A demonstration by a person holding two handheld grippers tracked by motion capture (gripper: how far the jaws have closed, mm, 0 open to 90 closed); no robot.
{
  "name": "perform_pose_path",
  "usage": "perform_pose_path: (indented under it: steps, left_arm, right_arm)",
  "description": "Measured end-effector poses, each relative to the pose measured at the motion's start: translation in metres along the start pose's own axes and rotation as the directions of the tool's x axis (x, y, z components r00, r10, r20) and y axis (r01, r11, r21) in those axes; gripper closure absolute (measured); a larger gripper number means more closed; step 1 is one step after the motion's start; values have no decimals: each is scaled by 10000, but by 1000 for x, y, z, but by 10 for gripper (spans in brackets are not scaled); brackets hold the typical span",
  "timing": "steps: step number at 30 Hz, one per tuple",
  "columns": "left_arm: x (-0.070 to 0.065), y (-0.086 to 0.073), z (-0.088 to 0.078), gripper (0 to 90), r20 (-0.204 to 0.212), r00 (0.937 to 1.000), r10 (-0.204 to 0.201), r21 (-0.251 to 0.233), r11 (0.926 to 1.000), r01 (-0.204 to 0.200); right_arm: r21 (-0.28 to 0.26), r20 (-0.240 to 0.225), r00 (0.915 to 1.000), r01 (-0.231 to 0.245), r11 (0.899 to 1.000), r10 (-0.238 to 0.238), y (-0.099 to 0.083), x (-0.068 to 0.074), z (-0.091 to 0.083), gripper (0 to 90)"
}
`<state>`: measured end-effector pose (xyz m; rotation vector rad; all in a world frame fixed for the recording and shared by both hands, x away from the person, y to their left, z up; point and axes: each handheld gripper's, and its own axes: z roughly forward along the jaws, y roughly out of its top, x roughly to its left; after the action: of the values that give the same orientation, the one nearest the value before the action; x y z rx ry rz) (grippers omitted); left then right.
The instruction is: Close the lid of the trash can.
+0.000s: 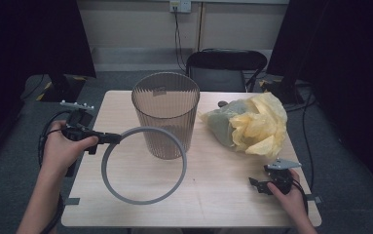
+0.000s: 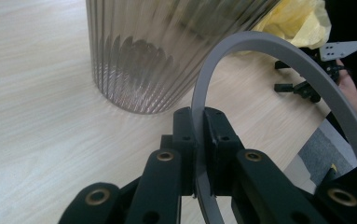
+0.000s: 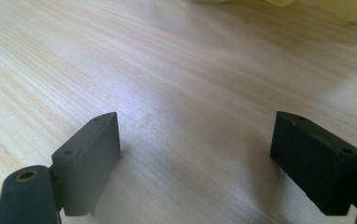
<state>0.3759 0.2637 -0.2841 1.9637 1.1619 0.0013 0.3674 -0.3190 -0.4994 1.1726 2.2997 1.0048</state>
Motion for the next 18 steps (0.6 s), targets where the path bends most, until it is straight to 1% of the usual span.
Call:
perform_pose_path:
  steps: [1, 4, 9, 10, 12, 14, 16, 18]
  left_arm:
    - [-1, 0, -1, 841, -3, 10000, -47, -41, 10000, 47]
    - [-4, 3, -4, 841, -1, 10000, 95, -80, 9999, -95]
    - [-8, 7, -11, 841, 73, 9999, 141, -172, 9998, -140]
    - [-8, 8, -12, 840, 45, 9998, 216, -158, 9996, -216]
    - [-10, 10, -15, 841, 82, 9998, 200, -169, 9997, -199]
    - [-12, 11, -18, 840, 23, 9998, 208, -222, 9995, -208]
    - [-13, 13, -20, 840, 112, 9997, 233, -292, 9993, -230]
    - [-14, 16, -23, 840, 107, 9996, 246, -315, 9992, -243]
  right_arm:
    - [-2, -1, 10000, -4, 10000, 4, 0, 0, 0, 151]
    - [-6, 5, 10000, -16, 10000, 16, 0, 0, 0, 151]
    - [-18, 1, 10000, -1, 10000, 1, 0, 0, 0, 151]
    - [-17, 3, 10000, -1, 10000, 1, 0, 0, 0, 151]
    - [-17, 1, 10000, -4, 10000, 4, 0, 0, 0, 152]
    - [-18, 0, 10000, -3, 10000, 3, 0, 0, 0, 151]
    - [-18, 1, 10000, -5, 10000, 5, 0, 0, 0, 151]
    - [-20, 0, 10000, 0, 10000, 0, 0, 0, 0, 151]
